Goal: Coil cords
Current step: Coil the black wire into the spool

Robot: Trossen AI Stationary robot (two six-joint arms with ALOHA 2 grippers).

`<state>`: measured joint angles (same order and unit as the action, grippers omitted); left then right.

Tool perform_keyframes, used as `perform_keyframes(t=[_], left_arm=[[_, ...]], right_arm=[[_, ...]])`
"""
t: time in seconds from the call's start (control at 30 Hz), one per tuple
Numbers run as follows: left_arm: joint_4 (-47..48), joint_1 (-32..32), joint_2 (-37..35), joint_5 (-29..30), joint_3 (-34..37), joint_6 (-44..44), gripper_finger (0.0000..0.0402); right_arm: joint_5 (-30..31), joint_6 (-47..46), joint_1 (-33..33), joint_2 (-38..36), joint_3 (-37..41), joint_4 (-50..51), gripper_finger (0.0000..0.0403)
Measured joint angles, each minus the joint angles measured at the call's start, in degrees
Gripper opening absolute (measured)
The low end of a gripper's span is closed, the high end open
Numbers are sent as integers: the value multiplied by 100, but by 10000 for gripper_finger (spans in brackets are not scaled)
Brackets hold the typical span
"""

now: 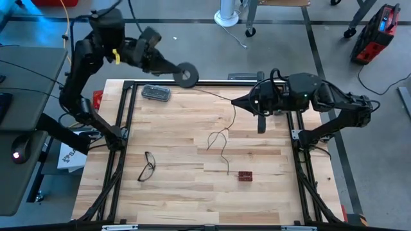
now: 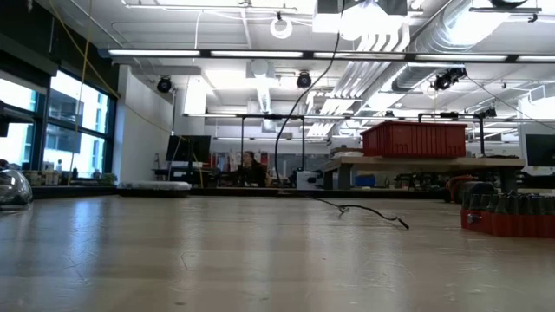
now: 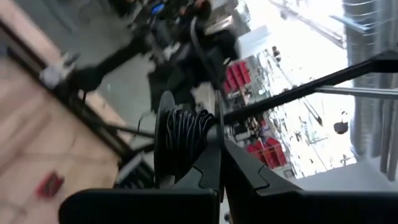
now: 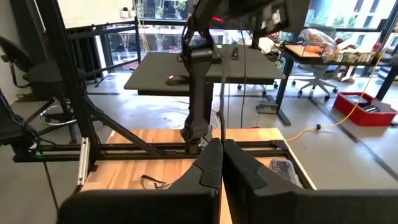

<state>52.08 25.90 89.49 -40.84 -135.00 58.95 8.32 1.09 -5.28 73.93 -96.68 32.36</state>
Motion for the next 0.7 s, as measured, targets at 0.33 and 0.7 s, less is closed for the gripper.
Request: perform_keyframes(t=[0.33,0.7], left_arm=[[202,-581,271,58,0,112,1],[-453,-1108,710,-426,2,647,1]], right_arm=[[114,245,42,-13,2,-279,0],[125,478,221,22,2,-449,0]])
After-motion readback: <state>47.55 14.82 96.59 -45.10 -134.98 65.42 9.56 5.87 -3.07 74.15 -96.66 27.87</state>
